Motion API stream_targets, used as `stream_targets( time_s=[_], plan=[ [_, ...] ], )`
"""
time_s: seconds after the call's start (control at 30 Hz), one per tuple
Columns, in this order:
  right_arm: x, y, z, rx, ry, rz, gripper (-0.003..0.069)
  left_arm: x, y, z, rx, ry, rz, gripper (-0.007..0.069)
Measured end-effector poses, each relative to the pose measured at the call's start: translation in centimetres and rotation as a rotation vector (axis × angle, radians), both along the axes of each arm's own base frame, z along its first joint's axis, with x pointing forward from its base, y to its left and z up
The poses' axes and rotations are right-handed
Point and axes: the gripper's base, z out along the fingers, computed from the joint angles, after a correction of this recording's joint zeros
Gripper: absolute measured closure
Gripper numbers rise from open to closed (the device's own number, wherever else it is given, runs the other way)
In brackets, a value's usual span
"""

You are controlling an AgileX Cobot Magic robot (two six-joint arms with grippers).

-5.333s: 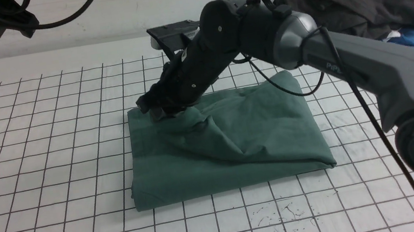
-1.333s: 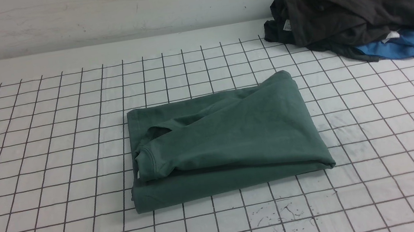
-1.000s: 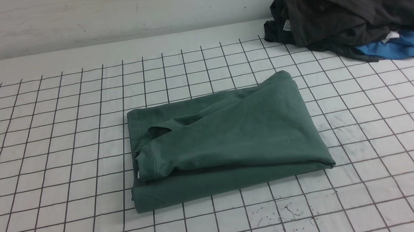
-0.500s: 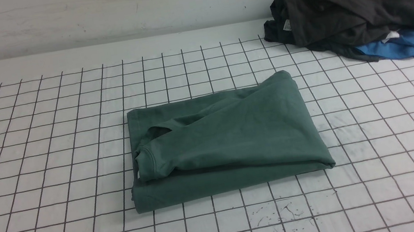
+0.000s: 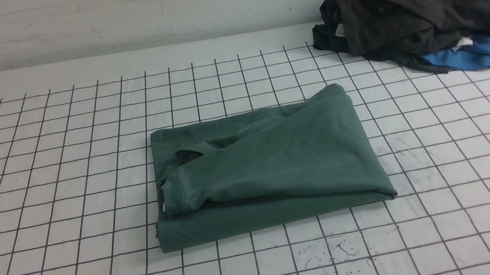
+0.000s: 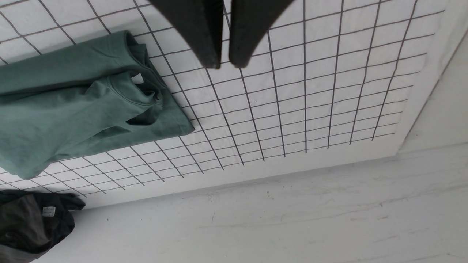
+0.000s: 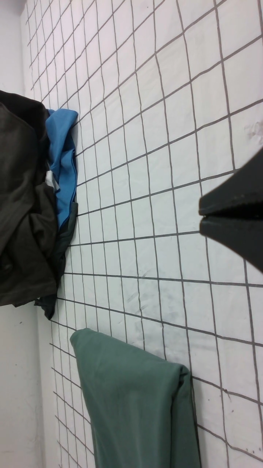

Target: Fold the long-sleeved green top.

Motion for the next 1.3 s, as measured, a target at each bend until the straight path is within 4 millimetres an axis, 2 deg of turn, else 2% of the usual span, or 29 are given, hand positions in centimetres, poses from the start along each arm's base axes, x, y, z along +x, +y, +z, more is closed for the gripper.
stream_targets(
  time_s=[0.73,0.93,1.0,1.17,1.2,1.27,1.3],
  plan=[
    [0.0,0.0,0.0,-0.001,0.0,0.0,0.0673,0.0,0.0,0.0,0.0,0.0,0.0,0.0609],
    [0.0,0.0,0.0,-0.001,-0.001,0.0,0.0673,0.3,-0.2,-1.1,-0.016,0.009,-0.009,0.0609],
    [0.0,0.0,0.0,-0.001,-0.001,0.0,0.0673,0.8,-0.3,-2.0,-0.028,0.0,0.008,0.0609],
    [0.0,0.0,0.0,-0.001,-0.001,0.0,0.0673,2.4,-0.1,-6.7,-0.066,0.026,0.154,0.0609],
    [0.0,0.0,0.0,-0.001,-0.001,0.0,0.0673,2.5,-0.1,-6.9,-0.068,0.028,0.159,0.0609],
    [0.0,0.0,0.0,-0.001,-0.001,0.0,0.0673,2.9,0.2,-9.2,-0.084,0.057,0.209,0.0609],
    [0.0,0.0,0.0,-0.001,-0.001,0.0,0.0673,2.9,0.2,-9.3,-0.084,0.059,0.21,0.0609]
  ],
)
